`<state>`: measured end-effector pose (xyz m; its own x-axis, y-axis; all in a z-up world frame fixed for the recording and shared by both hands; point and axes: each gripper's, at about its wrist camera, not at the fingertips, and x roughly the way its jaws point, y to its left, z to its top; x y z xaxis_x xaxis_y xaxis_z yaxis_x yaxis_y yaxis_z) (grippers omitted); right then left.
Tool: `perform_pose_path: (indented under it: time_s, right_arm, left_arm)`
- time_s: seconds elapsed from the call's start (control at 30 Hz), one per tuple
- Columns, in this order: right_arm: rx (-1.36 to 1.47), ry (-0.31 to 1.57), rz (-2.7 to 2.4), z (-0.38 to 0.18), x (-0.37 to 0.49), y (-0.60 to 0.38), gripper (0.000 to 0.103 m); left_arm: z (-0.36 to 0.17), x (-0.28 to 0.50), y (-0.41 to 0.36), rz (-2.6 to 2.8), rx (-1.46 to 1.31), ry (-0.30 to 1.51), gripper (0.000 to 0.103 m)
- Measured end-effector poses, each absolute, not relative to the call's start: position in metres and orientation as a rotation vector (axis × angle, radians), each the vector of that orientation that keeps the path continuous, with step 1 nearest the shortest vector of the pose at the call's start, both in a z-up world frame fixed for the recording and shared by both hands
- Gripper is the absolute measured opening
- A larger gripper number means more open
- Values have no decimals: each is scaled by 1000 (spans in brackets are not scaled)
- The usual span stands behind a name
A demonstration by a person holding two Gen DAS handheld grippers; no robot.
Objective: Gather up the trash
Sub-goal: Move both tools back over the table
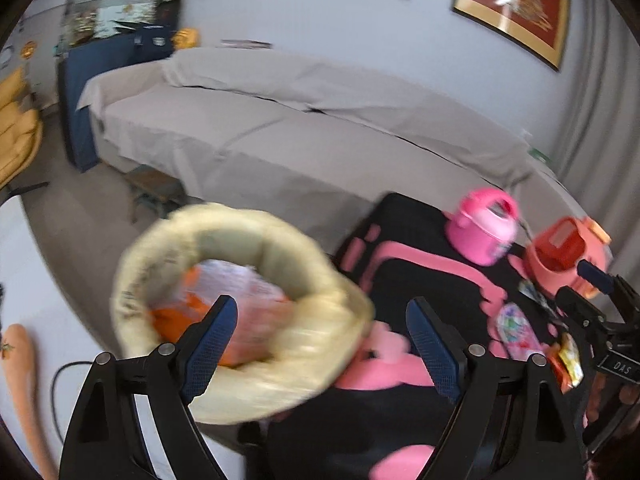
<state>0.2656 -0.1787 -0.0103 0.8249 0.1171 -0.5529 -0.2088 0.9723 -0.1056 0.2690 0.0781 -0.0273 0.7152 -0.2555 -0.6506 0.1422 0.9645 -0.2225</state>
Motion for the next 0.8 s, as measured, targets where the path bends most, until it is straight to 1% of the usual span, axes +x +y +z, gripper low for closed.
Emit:
perform_pose_path:
  time_s: [0.13, 0.33, 0.43, 0.57, 0.8]
  right_arm:
    - [-175, 550, 60, -11, 239, -223, 96]
    - [-111, 548, -132, -16, 197, -311, 99]
    - [-87, 571, -212, -28, 179, -349, 99]
    - [-79, 603, -272, -42, 159, -376, 99]
    - [-11, 604, -332, -58, 137, -411, 99]
  left_arm:
    - [-36, 268, 28, -306, -133, 785, 86]
    - [-58, 267, -57, -499, -112, 870, 86]
    - [-74, 268, -98, -575, -120, 931, 86]
    - [-91, 268, -149, -622, -113, 1010, 86]
    - [-105, 276, -192, -551, -119, 1046, 86]
